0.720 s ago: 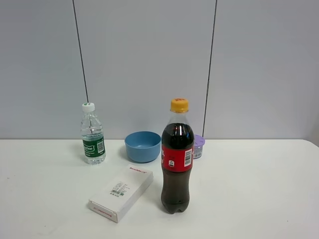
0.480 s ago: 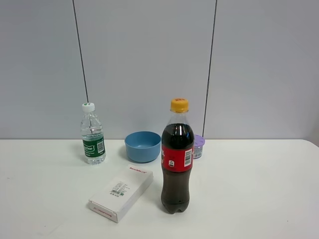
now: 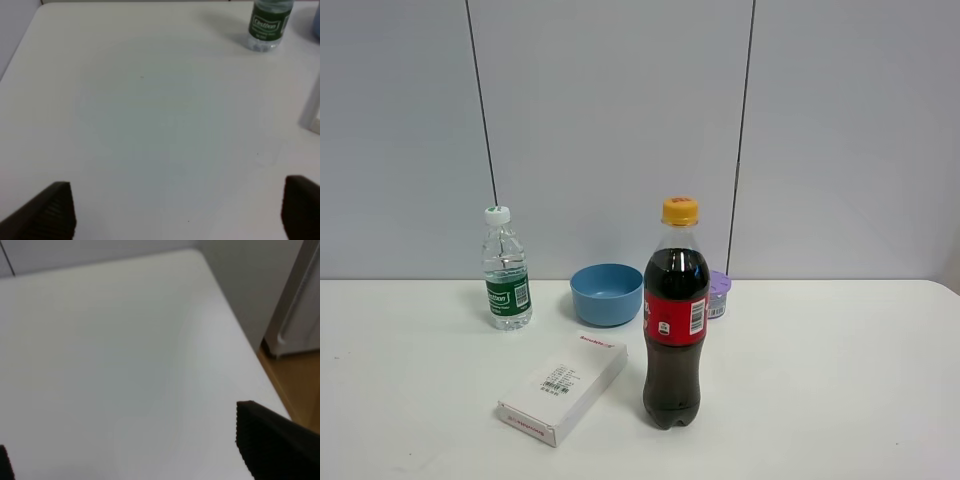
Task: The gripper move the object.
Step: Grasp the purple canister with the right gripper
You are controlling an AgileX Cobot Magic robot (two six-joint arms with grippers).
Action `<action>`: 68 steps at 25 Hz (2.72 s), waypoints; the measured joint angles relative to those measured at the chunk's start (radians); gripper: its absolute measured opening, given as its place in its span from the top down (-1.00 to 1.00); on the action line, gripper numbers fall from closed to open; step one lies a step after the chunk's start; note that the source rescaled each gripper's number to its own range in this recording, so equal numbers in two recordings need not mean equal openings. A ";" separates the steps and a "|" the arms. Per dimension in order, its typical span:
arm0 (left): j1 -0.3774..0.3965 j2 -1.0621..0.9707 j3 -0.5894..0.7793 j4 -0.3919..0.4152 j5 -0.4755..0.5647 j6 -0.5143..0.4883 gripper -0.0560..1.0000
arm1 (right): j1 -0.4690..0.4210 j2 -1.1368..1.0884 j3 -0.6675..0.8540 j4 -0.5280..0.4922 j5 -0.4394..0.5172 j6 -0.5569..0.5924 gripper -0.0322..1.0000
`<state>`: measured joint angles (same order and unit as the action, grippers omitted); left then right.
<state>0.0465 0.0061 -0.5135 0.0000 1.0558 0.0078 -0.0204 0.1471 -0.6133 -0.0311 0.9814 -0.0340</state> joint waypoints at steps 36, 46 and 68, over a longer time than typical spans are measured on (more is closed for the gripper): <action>0.000 0.000 0.000 0.000 0.000 0.000 -1.00 | 0.269 2.015 -1.486 0.225 0.116 -0.098 -1.00; 0.000 0.000 0.000 0.000 0.000 0.000 -1.00 | 0.304 2.200 -1.557 0.132 0.059 -0.086 -1.00; 0.000 0.000 0.000 0.000 0.000 0.000 -1.00 | 0.349 2.355 -1.558 0.146 -0.178 -0.085 -1.00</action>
<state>0.0465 0.0061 -0.5135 0.0000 1.0558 0.0078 0.3284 2.5016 -2.1710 0.1154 0.8036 -0.1186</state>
